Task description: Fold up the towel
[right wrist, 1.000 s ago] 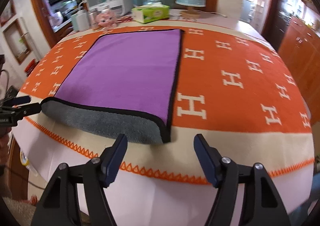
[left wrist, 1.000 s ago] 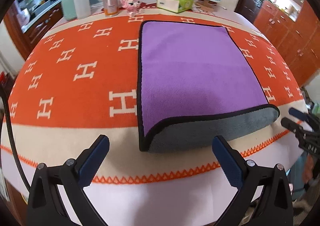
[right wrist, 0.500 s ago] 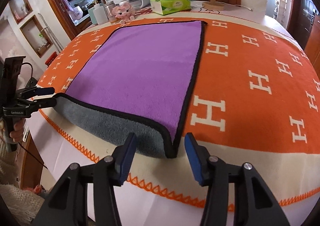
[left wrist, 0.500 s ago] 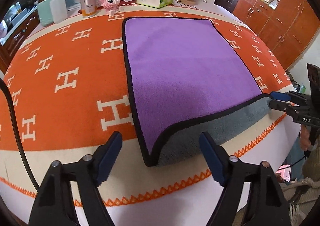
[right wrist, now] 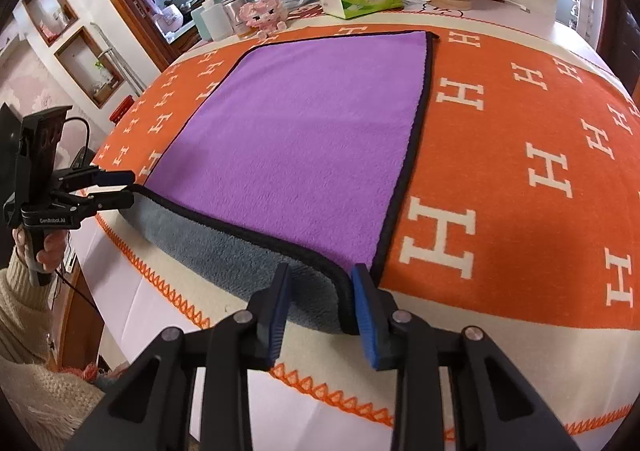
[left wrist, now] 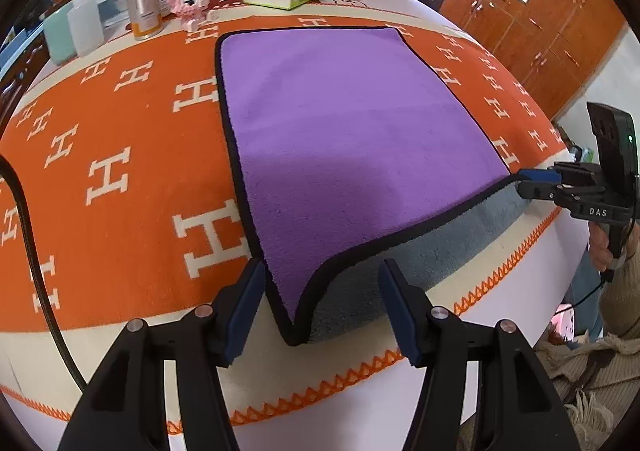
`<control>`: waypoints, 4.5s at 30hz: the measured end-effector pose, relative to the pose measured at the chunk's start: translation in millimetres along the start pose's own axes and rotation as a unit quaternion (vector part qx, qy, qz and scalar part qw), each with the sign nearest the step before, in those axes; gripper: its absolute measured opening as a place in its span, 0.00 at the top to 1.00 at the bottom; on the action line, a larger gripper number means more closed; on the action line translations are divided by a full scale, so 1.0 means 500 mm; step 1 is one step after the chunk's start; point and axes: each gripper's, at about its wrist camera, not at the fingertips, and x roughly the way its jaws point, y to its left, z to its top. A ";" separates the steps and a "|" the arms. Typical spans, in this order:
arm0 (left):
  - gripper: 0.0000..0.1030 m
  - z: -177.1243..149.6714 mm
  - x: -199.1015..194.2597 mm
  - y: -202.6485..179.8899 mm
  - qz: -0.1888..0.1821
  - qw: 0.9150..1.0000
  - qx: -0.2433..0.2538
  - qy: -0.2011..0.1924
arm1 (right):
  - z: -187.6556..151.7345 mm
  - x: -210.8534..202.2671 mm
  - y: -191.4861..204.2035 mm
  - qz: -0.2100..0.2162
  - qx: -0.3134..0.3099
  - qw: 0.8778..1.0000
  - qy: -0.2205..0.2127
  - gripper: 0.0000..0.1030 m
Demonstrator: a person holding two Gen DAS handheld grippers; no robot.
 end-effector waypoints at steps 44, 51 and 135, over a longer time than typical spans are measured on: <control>0.96 0.043 -0.042 -0.042 0.109 0.992 0.057 -0.034 | 0.032 -0.042 0.030 -0.067 -0.028 0.996 -0.046 0.95; 0.96 0.123 -0.034 -0.029 0.150 0.986 0.035 -0.057 | 0.102 -0.046 0.015 -0.103 -0.009 0.992 -0.072 0.95; 0.00 0.454 0.105 0.052 0.217 0.964 -0.134 -0.079 | 0.446 0.100 -0.074 -0.201 0.096 0.972 -0.080 0.54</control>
